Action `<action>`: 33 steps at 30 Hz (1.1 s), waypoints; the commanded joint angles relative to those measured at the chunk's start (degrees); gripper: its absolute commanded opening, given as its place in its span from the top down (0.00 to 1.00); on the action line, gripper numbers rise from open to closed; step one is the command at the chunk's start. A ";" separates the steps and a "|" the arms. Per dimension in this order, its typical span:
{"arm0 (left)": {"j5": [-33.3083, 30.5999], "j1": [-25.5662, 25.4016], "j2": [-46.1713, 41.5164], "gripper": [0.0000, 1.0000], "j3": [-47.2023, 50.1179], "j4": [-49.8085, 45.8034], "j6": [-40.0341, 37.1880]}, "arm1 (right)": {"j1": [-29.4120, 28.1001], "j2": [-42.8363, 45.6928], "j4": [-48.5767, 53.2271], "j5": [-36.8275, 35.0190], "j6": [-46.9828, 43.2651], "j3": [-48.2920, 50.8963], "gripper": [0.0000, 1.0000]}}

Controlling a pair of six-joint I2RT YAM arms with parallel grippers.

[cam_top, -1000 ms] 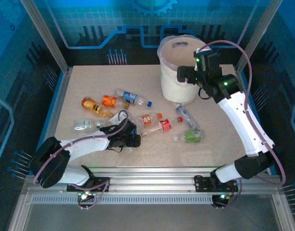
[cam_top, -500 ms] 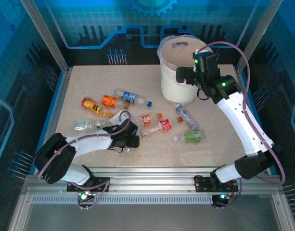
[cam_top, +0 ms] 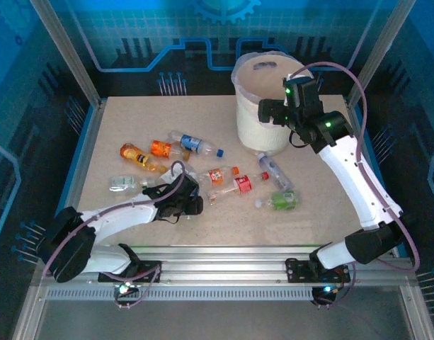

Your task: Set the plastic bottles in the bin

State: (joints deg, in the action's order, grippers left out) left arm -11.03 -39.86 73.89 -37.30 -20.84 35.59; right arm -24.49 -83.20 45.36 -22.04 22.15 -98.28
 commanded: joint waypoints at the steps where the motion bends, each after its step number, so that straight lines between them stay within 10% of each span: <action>1: -0.82 0.40 -3.90 0.44 -0.95 -2.59 0.61 | -1.00 1.58 -0.98 1.07 0.82 0.60 0.00; 15: 3.37 0.42 -15.71 0.46 -2.33 14.81 -11.22 | -1.01 3.90 -6.74 16.03 1.83 5.18 0.00; 33: 15.45 0.49 -2.42 0.45 -11.23 40.60 -21.44 | -1.35 0.85 -15.54 42.82 2.93 6.29 0.05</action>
State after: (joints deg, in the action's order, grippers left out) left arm 1.21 -39.86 70.19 -46.50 14.76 16.29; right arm -24.88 -81.58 32.84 14.87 24.56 -92.25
